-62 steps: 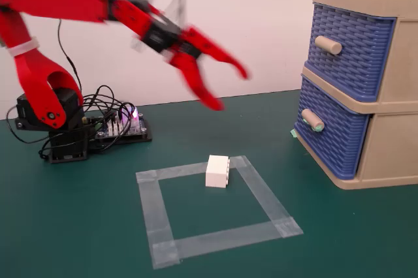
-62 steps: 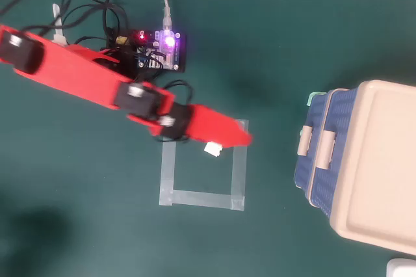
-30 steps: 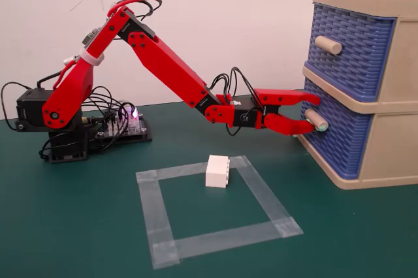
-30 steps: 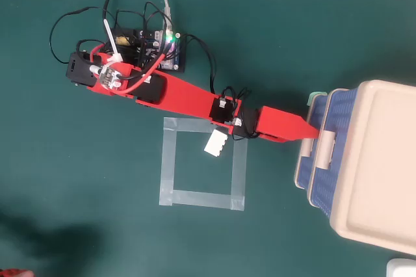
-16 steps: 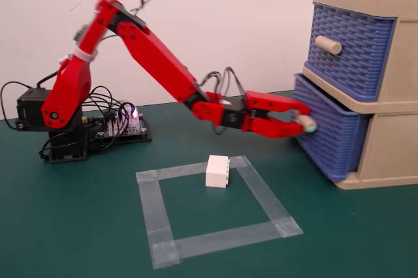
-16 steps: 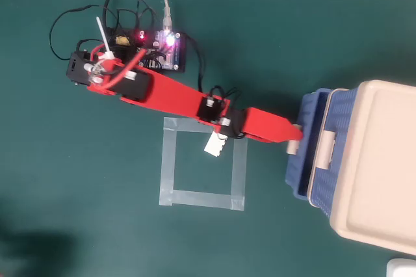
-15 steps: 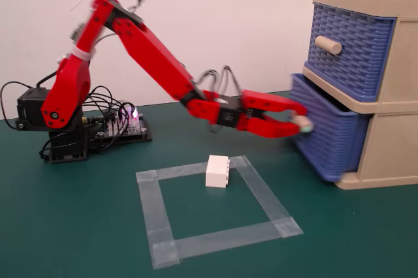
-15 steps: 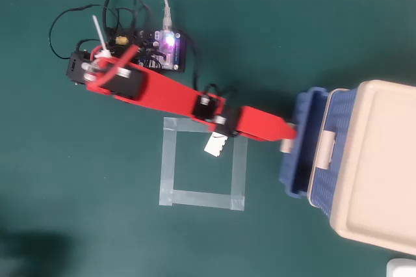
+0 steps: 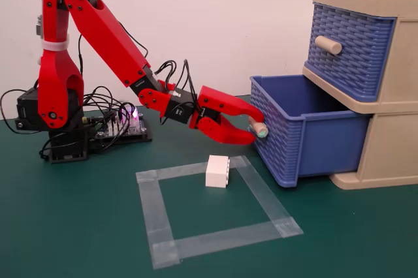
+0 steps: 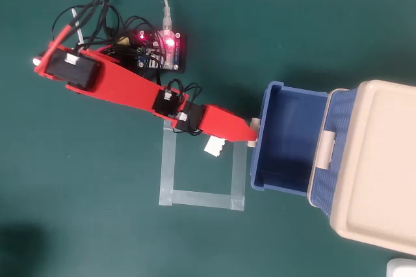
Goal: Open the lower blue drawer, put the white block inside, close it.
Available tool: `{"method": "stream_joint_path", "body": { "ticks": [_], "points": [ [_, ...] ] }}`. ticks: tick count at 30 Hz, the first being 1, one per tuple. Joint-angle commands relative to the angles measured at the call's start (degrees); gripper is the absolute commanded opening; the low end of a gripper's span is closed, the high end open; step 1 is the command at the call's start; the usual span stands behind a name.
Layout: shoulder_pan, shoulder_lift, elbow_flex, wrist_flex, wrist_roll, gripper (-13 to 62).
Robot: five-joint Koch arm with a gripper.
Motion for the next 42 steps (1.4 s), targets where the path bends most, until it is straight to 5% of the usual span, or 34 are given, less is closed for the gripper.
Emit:
{"method": "stream_joint_path", "body": {
  "ticks": [1,7,12,19,37,39,42],
  "points": [
    [-0.3,10.7,0.7,1.0,3.9,34.4],
    [3.1,39.6,-2.5,58.1,3.9,34.1],
    [9.0,27.6,-23.6,94.8,0.6,34.1],
    [9.8,4.9,-38.6,95.6,-4.3,34.1],
    [8.5,-9.8,-42.1,88.7,-3.8,33.6],
    [8.3,-10.3,-42.0,88.9,-4.0,29.5],
    [8.4,-10.0,-42.2,90.5,-4.1,13.4]
  ]
}}
